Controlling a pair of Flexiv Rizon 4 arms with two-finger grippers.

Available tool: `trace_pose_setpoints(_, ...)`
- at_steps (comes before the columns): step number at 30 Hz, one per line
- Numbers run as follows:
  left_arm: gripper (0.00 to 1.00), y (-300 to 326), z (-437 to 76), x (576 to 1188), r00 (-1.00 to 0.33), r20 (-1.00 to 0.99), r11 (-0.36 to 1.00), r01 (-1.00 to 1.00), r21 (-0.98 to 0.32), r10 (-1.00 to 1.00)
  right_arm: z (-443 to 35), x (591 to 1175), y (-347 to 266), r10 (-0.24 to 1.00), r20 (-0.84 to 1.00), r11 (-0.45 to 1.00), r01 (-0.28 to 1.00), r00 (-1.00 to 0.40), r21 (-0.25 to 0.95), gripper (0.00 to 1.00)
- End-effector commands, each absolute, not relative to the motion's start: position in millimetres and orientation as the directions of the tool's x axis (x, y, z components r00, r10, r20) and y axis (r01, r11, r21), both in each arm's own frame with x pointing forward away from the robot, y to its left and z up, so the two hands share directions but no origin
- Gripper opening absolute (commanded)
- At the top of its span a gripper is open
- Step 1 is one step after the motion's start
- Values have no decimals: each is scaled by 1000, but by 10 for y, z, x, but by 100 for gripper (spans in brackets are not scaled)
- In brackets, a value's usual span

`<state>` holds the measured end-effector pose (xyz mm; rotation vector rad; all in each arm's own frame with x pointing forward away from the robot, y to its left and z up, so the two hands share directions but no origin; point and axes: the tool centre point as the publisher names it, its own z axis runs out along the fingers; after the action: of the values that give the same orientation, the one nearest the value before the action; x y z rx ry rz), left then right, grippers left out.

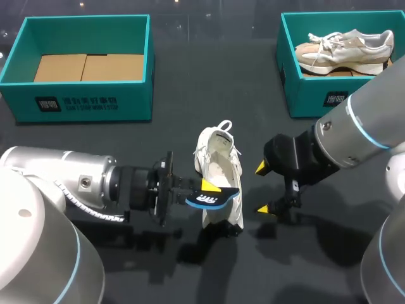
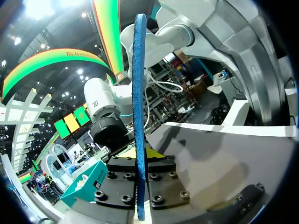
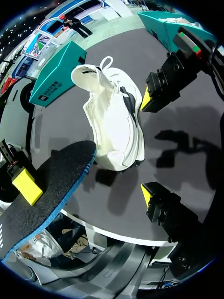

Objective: Take the shoe out of the shoebox, open the shoe tongue, remove and reinsert the insole, then place the shoe into the shoebox

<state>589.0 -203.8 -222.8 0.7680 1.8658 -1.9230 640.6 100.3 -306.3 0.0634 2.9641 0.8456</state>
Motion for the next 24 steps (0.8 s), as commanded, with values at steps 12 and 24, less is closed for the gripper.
trace_pose_setpoints(12,0,-1941,-2362,5943,-791,-609,-57,606,-793,61,-3438,6610,1222,62,15,812,60,-998,581,100)
trace_pose_setpoints(24,0,-1943,-2332,5926,-788,-612,-71,608,-790,62,-3496,6632,1301,89,-4,837,72,-996,542,100)
